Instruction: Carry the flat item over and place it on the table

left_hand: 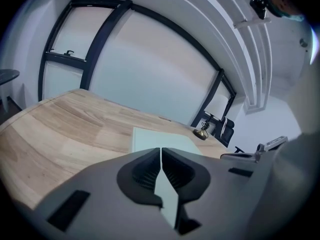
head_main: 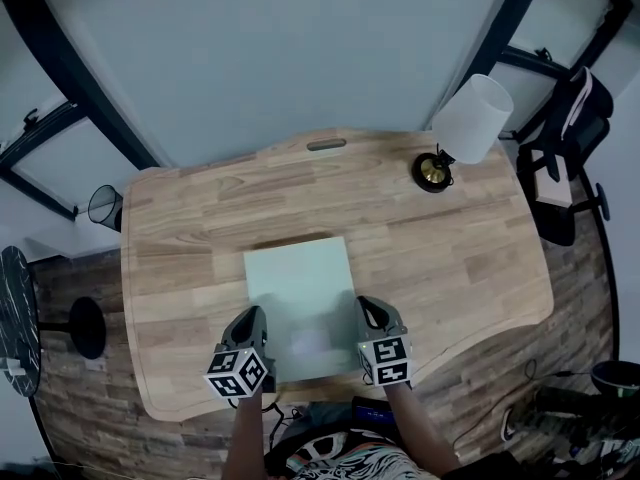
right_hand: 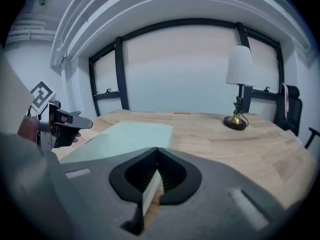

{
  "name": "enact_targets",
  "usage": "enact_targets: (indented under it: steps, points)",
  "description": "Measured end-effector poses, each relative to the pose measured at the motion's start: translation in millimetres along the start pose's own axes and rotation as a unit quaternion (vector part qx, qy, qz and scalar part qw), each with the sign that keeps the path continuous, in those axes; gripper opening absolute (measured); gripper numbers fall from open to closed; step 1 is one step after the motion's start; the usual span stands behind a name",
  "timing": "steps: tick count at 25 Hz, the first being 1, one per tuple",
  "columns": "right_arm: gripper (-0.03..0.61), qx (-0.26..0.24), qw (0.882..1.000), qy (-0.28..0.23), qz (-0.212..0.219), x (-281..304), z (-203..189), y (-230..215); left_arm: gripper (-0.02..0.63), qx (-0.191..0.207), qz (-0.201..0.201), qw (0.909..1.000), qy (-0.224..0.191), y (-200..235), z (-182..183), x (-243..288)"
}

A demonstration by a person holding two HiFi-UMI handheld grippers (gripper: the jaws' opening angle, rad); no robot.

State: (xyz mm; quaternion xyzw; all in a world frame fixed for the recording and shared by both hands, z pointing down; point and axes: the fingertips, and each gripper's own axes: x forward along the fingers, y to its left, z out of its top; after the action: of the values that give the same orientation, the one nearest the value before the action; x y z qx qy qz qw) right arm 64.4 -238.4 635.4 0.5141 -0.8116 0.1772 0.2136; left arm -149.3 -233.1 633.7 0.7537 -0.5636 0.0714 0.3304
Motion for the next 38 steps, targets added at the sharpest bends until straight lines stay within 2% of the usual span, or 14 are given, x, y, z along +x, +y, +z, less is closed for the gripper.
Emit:
enact_targets:
  steps: [2, 5, 11, 16, 20, 23, 28, 32, 35, 38]
  points:
    - [0.005, 0.007, 1.0, -0.031, 0.002, -7.6, 12.6, 1.9, 0.014, -0.001, -0.001, 1.0, 0.0, 0.0, 2.9, -3.2]
    - [0.005, 0.058, 0.996, -0.068, 0.013, -15.9, 31.2, 4.8, 0.014, -0.009, -0.007, 0.9999, -0.003, -0.6, 8.6, -8.0]
    - [0.006, 0.019, 0.999, -0.02, -0.023, -16.1, 33.1, 8.9, 0.014, 0.017, -0.01, 0.9997, -0.016, -8.8, 21.7, -18.8]
    - [0.005, 0.022, 0.999, -0.024, -0.021, -26.1, 37.3, 15.5, 0.014, 0.035, 0.001, 0.9989, -0.03, -13.8, 29.5, -35.3]
    - [0.005, 0.032, 0.998, -0.051, -0.006, -36.5, 44.4, 26.5, 0.014, 0.051, 0.012, 0.9978, -0.042, -16.2, 34.4, -49.3]
    - [0.005, 0.032, 0.997, -0.071, 0.014, -45.3, 50.5, 36.7, 0.012, 0.049, 0.009, 0.9972, -0.056, -22.1, 38.3, -59.1]
    - [0.005, 0.076, 0.988, -0.131, 0.036, -74.6, 68.5, 44.6, 0.008, 0.044, -0.002, 0.9967, -0.068, -33.5, 43.6, -76.1]
    - [0.005, 0.021, 0.996, -0.086, -0.001, -80.3, 59.6, 45.6, 0.006, 0.043, -0.013, 0.996, -0.078, -40.1, 46.9, -87.3]
    - [0.005, 0.018, 0.996, -0.082, -0.029, -90.3, 56.8, 40.7, 0.006, 0.046, -0.024, 0.9951, -0.084, -48.4, 46.8, -95.5]
    - [0.005, 0.018, 0.995, -0.094, -0.039, -98.6, 60.0, 40.8, 0.006, 0.049, -0.036, 0.9937, -0.095, -54.4, 45.1, -101.9]
